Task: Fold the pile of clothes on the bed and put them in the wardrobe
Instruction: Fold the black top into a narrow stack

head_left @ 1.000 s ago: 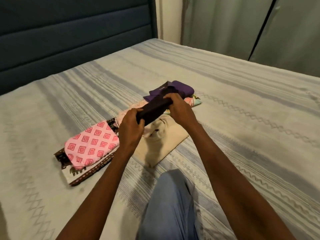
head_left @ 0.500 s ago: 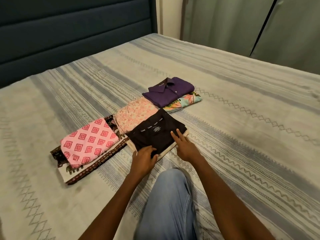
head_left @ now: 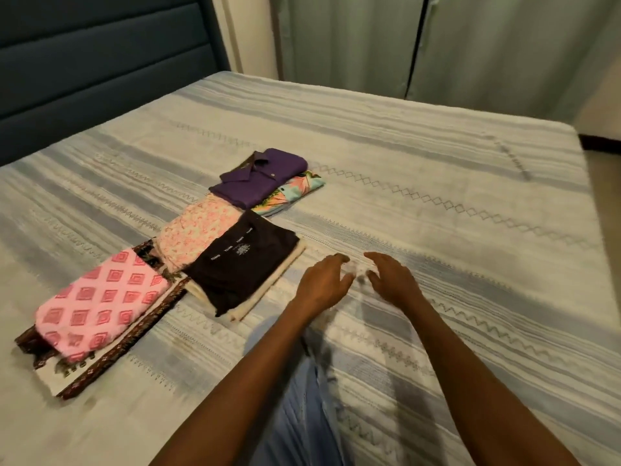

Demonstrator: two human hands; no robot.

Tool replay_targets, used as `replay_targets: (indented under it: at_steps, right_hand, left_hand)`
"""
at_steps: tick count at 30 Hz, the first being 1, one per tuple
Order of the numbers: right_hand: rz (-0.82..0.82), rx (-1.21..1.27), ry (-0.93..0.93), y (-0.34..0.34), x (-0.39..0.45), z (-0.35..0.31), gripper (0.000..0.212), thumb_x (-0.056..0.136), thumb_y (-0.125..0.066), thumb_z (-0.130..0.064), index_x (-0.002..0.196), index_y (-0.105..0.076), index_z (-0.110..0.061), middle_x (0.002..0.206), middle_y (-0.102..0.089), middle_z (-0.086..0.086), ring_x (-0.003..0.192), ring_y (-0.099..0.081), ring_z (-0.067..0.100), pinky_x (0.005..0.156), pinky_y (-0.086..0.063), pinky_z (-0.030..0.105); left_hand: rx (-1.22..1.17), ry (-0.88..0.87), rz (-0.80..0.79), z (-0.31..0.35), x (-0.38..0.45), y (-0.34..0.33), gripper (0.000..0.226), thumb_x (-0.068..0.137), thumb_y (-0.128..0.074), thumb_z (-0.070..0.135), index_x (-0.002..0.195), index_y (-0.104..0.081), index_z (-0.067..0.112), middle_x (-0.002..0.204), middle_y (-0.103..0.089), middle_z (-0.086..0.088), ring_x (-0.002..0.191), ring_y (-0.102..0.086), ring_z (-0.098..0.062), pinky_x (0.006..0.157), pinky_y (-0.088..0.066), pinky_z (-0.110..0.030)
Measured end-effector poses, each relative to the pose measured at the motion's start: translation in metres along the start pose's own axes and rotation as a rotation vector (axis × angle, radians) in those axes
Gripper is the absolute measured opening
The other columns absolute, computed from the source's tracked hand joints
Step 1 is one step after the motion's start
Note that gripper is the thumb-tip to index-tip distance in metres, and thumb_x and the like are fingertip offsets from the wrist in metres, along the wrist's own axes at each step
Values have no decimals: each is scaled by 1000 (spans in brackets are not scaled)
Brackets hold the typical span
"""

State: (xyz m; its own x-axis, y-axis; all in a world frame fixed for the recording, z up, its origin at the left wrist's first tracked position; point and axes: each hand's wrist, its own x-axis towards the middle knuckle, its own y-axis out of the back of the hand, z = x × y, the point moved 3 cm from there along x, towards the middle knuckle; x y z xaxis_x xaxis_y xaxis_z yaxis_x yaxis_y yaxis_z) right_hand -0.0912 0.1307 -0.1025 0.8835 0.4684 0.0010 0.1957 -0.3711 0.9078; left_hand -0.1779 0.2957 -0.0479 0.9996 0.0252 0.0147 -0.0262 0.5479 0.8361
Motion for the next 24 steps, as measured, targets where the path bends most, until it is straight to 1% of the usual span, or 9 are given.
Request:
replay_targets:
  at_steps: [3,5,9,11,14,16,18,21,24]
  right_hand:
    - [33,-95,-118,27,-13,66,49,100,-53,-35,146,-45,-21,146,-52,7,135,-46,29,105,-43,45]
    - [24,-164,-176,39,-13,109,51,102,-47,-42,148,-43,-20,149,-48,7,139,-40,31,108,-40,48]
    - [-27,-239,-283,65,10,203,63,102,-36,-56,155,-29,-22,162,-28,4,150,-19,31,118,-20,52]
    - [12,-250,-298,80,33,244,69,100,-32,-61,156,-27,-22,164,-22,3,152,-13,30,119,-13,52]
    - [94,-298,-267,102,76,293,84,90,-14,-74,157,-23,-25,166,-17,1,153,-9,28,120,-8,55]
    - [73,-312,-271,110,107,328,81,92,-15,-77,159,-14,-30,167,-6,-3,154,1,24,120,3,55]
    - [58,-323,-284,116,132,361,83,91,-16,-79,159,-7,-33,167,0,-2,154,6,24,119,9,58]
    - [28,-252,-308,105,137,387,84,89,-10,-84,158,-1,-38,167,6,-4,154,8,22,119,11,59]
    - [92,-199,-306,96,130,390,79,92,-13,-80,158,-3,-38,167,3,-5,154,6,22,120,5,59]
  left_hand:
    - [25,24,-47,36,29,-48,65,99,-49,49,151,-34,13,154,-40,-11,139,-40,-29,113,-32,-42]
    - [63,56,-64,53,45,-77,71,100,-42,55,155,-24,14,161,-26,-12,147,-26,-33,119,-21,-47]
    - [88,83,-63,86,95,-137,84,95,-18,71,159,-10,16,166,-4,-12,152,-3,-34,122,-1,-52]
    - [106,84,-1,103,134,-159,90,89,-5,73,159,-8,17,166,-2,-12,152,-1,-35,121,0,-53]
    - [96,105,78,126,195,-193,80,95,-10,66,159,-2,19,166,4,-12,152,5,-35,120,5,-53]
    - [79,128,106,144,232,-217,78,99,-14,65,159,4,20,165,12,-11,152,12,-33,119,11,-52]
    - [71,201,123,163,261,-242,79,99,-16,66,159,7,20,165,15,-11,151,14,-33,118,13,-51]
    - [96,377,132,179,276,-269,80,99,-14,68,158,8,20,165,13,-11,152,12,-32,121,8,-54]
    - [274,426,168,179,275,-284,80,99,-16,68,159,4,20,166,8,-11,153,5,-33,121,-1,-57]
